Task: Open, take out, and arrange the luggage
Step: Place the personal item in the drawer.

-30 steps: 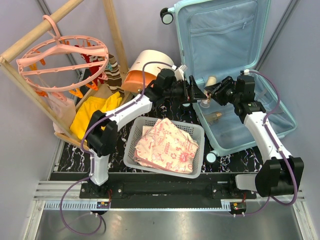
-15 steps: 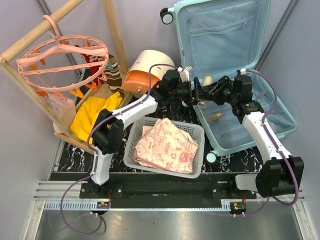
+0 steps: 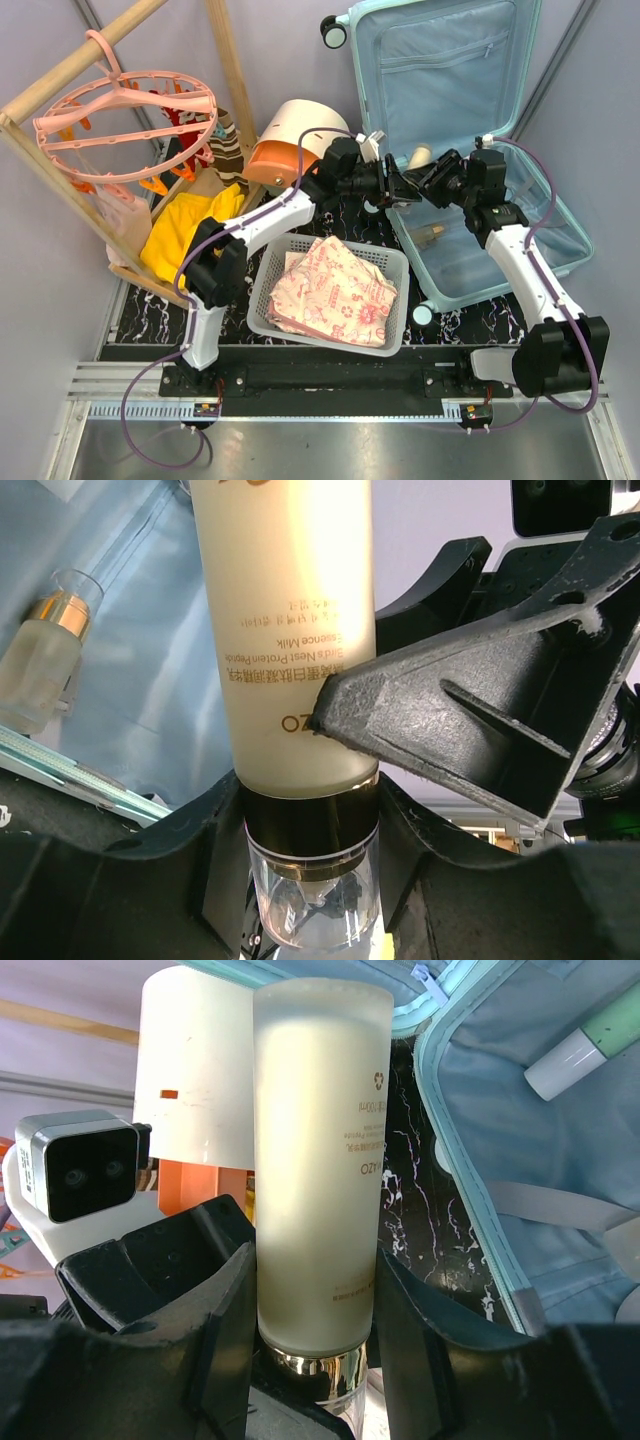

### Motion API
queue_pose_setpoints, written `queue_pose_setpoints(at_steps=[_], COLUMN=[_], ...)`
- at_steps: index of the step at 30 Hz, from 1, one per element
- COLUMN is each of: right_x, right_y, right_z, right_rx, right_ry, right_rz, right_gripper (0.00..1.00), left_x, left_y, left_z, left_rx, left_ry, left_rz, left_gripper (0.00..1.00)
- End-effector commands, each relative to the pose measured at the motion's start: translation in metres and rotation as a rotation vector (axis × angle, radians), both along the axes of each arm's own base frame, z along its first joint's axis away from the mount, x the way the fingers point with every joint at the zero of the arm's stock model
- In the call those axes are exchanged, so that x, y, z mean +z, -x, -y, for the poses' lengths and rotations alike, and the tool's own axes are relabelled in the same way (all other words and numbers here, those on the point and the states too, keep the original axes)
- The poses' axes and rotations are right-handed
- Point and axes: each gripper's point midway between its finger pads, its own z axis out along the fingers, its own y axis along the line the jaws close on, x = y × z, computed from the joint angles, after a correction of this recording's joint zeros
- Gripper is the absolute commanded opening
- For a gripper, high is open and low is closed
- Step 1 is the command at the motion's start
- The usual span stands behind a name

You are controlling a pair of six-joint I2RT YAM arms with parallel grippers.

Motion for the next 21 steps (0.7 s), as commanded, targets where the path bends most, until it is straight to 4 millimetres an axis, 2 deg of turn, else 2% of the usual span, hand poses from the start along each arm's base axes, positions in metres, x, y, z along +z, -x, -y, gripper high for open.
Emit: queue_pose_setpoints(at_steps=[1, 2, 4, 5, 8, 9, 10, 12, 13, 14, 15, 16, 17, 18, 19, 21], right_x=[0.058, 0.059, 0.059, 0.060, 0.079, 0.093, 0.101, 0.121, 0.126, 0.125, 0.131, 0.126, 0.126, 0.123, 0.117, 0.110], right_y=[0.010, 0.014, 0.013, 0.015, 0.020, 0.020, 0.021, 0.023, 0.024, 0.021, 0.020, 0.016, 0.014, 0.012, 0.007, 0.003], right_z=[-0.002, 0.001, 0.021, 0.033, 0.060, 0.068, 0.076, 0.093, 0.097, 0.100, 0.102, 0.101, 0.100, 0.098, 0.095, 0.089], right_rx=[0.031, 0.021, -0.078, -0.116, -0.219, -0.259, -0.297, -0.368, -0.384, -0.388, -0.392, -0.384, -0.380, -0.369, -0.360, -0.343], right_ry=[0.031, 0.050, 0.090, 0.096, 0.177, 0.201, 0.225, 0.272, 0.281, 0.306, 0.315, 0.325, 0.322, 0.313, 0.304, 0.264], right_rz=[0.199, 0.200, 0.175, 0.166, 0.212, 0.246, 0.267, 0.314, 0.321, 0.322, 0.333, 0.320, 0.316, 0.309, 0.292, 0.266], right_gripper=[0.45, 0.64, 0.69, 0.75, 0.78, 0.79, 0.80, 0.82, 0.82, 0.82, 0.82, 0.82, 0.83, 0.82, 0.82, 0.82], left_x=[0.045, 0.051, 0.054, 0.062, 0.071, 0.072, 0.083, 0.094, 0.101, 0.123, 0.126, 0.133, 0.152, 0.145, 0.148, 0.158], left_y=[-0.002, -0.008, -0.008, -0.013, -0.019, -0.020, -0.021, -0.024, -0.030, -0.026, -0.028, -0.036, -0.031, -0.035, -0.045, -0.045], left_z=[-0.005, -0.006, -0.011, -0.013, -0.027, -0.030, -0.038, -0.047, -0.055, -0.065, -0.072, -0.083, -0.095, -0.104, -0.120, -0.142], left_rx=[0.034, 0.056, 0.074, 0.100, 0.172, 0.193, 0.235, 0.280, 0.334, 0.370, 0.409, 0.487, 0.545, 0.599, 0.712, 0.829], left_ry=[0.048, 0.039, -0.006, -0.019, -0.056, -0.067, -0.069, -0.081, -0.092, -0.069, -0.072, -0.078, -0.047, -0.054, -0.059, -0.026], left_rz=[0.103, 0.149, 0.184, 0.237, 0.281, 0.291, 0.316, 0.366, 0.389, 0.419, 0.423, 0.431, 0.425, 0.400, 0.383, 0.343], left_gripper=[0.00, 0.00, 0.00, 0.00, 0.00, 0.00, 0.00, 0.00, 0.00, 0.00, 0.00, 0.00, 0.00, 0.00, 0.00, 0.00])
